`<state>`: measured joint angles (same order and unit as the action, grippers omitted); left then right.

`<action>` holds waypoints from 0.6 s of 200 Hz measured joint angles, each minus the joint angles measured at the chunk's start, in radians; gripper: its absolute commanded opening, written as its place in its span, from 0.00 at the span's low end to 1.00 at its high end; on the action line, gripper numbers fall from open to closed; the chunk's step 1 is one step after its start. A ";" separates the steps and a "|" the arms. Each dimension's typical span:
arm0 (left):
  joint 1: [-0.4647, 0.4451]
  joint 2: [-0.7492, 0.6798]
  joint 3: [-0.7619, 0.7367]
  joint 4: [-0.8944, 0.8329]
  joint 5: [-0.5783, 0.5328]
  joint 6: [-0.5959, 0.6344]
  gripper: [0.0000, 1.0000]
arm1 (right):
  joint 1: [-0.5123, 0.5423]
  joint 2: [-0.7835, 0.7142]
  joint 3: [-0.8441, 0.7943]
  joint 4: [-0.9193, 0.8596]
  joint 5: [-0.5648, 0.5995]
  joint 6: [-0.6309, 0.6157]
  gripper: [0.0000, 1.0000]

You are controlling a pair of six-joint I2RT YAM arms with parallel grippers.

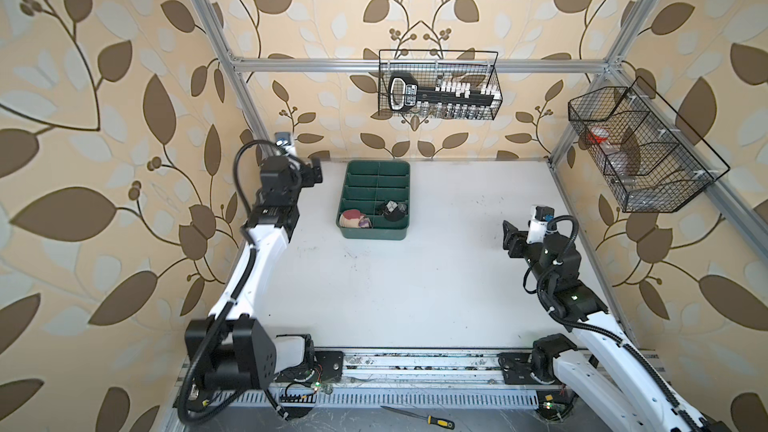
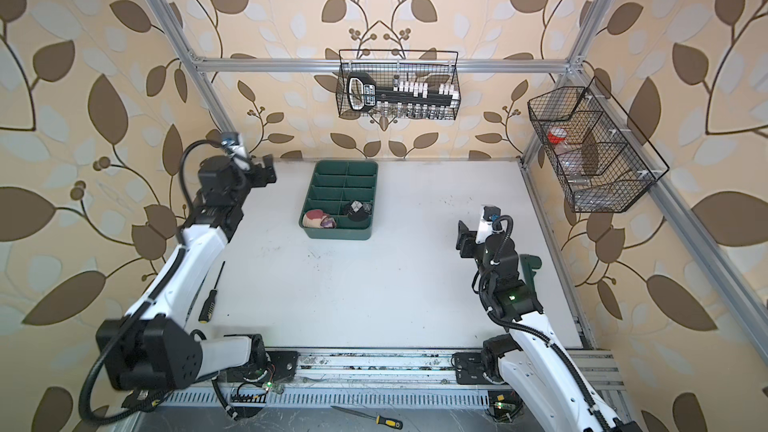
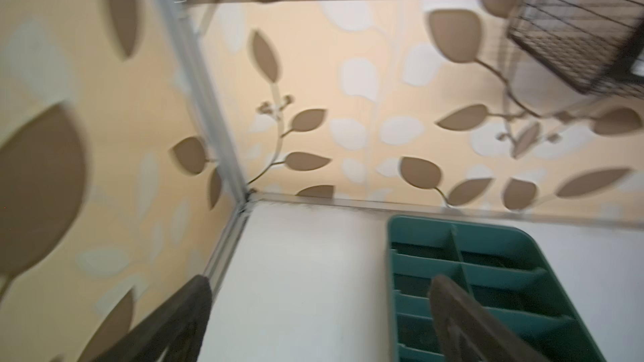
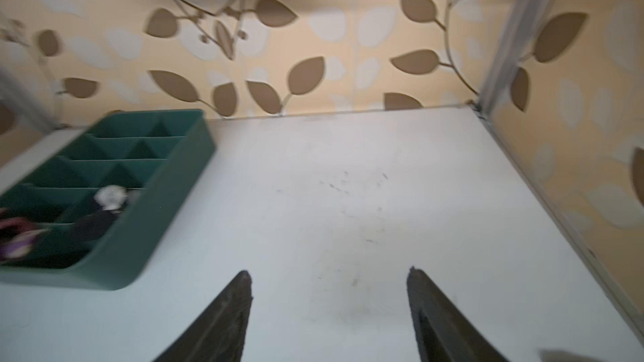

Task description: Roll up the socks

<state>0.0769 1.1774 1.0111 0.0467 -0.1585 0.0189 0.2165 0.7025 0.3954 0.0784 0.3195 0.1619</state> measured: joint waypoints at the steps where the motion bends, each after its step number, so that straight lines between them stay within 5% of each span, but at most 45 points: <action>1: 0.002 -0.012 -0.013 0.003 -0.011 -0.003 0.99 | -0.001 0.000 -0.005 0.005 0.005 -0.001 0.72; 44: 0.000 -0.088 -0.356 0.024 -0.212 -0.060 0.99 | -0.023 0.005 -0.251 0.236 0.178 -0.093 0.74; 109: 0.001 0.080 -0.638 0.292 -0.204 -0.094 0.99 | -0.087 0.245 -0.306 0.562 0.103 -0.107 0.78; 114: 0.001 0.098 -0.637 0.313 -0.196 -0.094 0.99 | -0.093 0.271 -0.305 0.587 0.088 -0.107 0.98; 120: 0.001 0.113 -0.636 0.331 -0.184 -0.094 0.99 | -0.103 0.309 -0.303 0.624 0.068 -0.106 1.00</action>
<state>0.0780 1.2900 0.3756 0.3775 -0.3428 -0.0750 0.1131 1.0119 0.0921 0.7021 0.3870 0.0563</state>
